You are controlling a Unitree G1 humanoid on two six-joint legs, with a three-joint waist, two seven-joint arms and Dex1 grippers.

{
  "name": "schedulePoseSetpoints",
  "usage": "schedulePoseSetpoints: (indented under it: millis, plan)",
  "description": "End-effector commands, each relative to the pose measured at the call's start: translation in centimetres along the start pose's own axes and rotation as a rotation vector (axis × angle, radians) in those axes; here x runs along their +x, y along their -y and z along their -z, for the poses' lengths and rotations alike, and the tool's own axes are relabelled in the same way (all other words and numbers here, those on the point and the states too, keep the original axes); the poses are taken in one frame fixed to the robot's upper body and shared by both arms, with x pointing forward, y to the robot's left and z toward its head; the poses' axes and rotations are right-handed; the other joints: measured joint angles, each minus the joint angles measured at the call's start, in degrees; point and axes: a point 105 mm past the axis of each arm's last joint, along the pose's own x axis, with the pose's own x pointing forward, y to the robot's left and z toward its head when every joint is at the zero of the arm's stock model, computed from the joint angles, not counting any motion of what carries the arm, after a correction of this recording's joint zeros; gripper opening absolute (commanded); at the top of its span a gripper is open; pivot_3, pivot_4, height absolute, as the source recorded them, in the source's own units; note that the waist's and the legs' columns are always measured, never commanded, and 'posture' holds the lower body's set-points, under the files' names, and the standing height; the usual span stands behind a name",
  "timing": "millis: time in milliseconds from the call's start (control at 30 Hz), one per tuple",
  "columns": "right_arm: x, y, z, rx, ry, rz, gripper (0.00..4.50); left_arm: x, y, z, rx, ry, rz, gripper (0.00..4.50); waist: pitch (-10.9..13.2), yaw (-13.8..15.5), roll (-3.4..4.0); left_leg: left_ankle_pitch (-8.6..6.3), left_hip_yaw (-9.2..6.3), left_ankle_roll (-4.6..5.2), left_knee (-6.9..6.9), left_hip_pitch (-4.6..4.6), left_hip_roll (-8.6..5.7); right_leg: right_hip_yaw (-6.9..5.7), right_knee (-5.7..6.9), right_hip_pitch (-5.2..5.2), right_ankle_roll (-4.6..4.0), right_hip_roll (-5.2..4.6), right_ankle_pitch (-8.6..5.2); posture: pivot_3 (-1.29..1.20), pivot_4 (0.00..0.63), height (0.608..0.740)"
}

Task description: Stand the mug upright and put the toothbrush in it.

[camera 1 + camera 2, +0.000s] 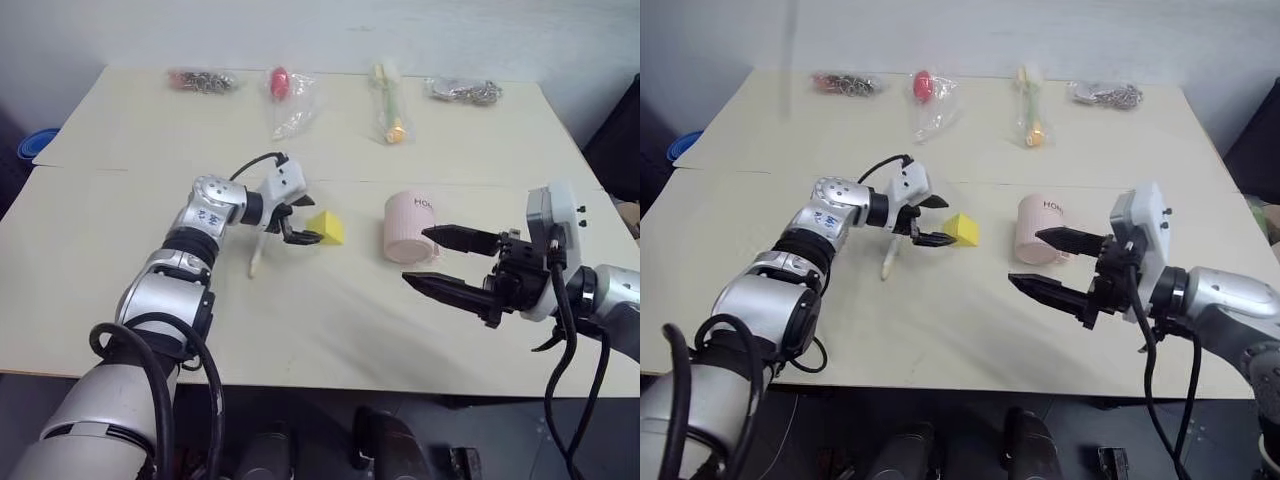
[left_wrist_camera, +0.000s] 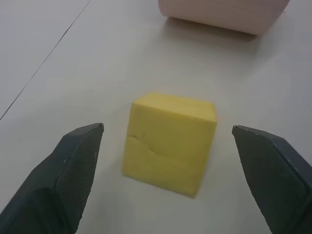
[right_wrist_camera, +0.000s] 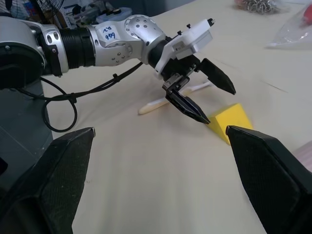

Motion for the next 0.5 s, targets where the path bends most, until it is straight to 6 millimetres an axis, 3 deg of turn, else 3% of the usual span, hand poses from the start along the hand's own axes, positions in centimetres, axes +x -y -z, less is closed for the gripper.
schedulePoseSetpoints:
  millis: [33,233,400,500]
  plan:
    - [-0.3,-0.6,-1.1,-0.06,0.017,0.009,4.5,0.3,-0.4,-1.3,0.045,0.005,-0.008,4.49,0.0,0.0,0.0,0.0,0.0,0.0,0.0,0.0,0.0,0.0,0.0,0.0,0.0,0.0,0.0,0.0,0.15,0.74]
    - [-0.6,1.1,-0.4,-0.12,-0.049,0.105,4.5,1.3,0.4,-0.8,0.051,-0.014,0.015,4.49,0.0,0.27,-0.01,-0.02,0.01,0.05,0.01,0.0,-0.03,0.01,-0.01,0.0,0.01,-0.03,0.0,0.0,0.15,0.74]
    - [-0.7,1.2,-0.3,-0.124,-0.051,0.1,4.5,1.9,1.5,0.4,0.061,-0.047,0.064,4.49,0.0,0.23,-0.01,-0.04,0.02,0.07,0.01,-0.01,-0.04,0.01,-0.02,0.0,0.02,-0.03,0.01,0.0,0.15,0.74]
    - [-0.6,1.2,-0.3,-0.118,-0.043,0.096,4.5,2.0,1.8,0.7,0.05,-0.044,0.077,3.89,0.0,0.21,-0.01,-0.04,0.01,0.07,0.01,0.0,-0.03,0.01,-0.02,0.0,0.02,-0.03,0.01,0.0,0.15,0.74]
